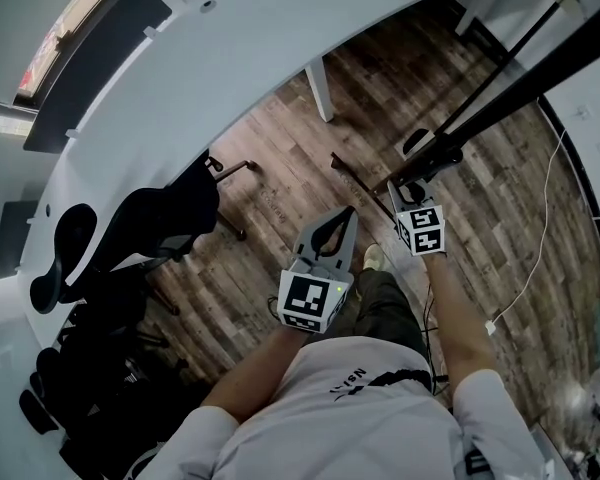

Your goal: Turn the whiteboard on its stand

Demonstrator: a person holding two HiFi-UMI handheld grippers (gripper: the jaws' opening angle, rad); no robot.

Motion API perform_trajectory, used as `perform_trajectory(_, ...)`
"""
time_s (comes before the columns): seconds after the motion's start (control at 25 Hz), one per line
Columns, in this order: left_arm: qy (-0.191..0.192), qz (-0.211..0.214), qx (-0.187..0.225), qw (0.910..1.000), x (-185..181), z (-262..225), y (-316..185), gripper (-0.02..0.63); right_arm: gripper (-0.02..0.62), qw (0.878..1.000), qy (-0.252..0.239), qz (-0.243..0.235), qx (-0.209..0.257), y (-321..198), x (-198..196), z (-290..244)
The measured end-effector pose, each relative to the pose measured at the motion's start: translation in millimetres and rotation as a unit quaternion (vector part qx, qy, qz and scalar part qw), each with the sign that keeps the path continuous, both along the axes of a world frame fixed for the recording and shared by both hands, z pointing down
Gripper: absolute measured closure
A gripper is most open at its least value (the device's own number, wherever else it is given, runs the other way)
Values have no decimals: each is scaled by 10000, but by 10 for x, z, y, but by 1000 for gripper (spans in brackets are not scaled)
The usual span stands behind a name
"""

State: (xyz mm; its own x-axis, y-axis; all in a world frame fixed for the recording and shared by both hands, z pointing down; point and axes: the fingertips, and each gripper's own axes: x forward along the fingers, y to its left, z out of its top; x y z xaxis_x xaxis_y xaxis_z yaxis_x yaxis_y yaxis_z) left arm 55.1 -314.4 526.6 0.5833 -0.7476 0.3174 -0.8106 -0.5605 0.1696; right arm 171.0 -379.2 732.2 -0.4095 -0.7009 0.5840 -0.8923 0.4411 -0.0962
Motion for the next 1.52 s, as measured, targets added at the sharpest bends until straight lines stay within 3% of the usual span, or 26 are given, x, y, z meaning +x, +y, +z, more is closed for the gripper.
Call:
perform_trajectory(0.48,75,20,-85,9999,-211,-77,336,594,483,9996,141,178,-193,271,-169,24)
perform_trajectory(0.8,-1,38,-129,9999,-581,-73,755,594,483,9986,298,295,-311,390,-246,10)
perform_trajectory(1.52,-56,175,-16,9998,-1065,-139,1245,594,486,9991,278,-84,-320,942,-1048,11)
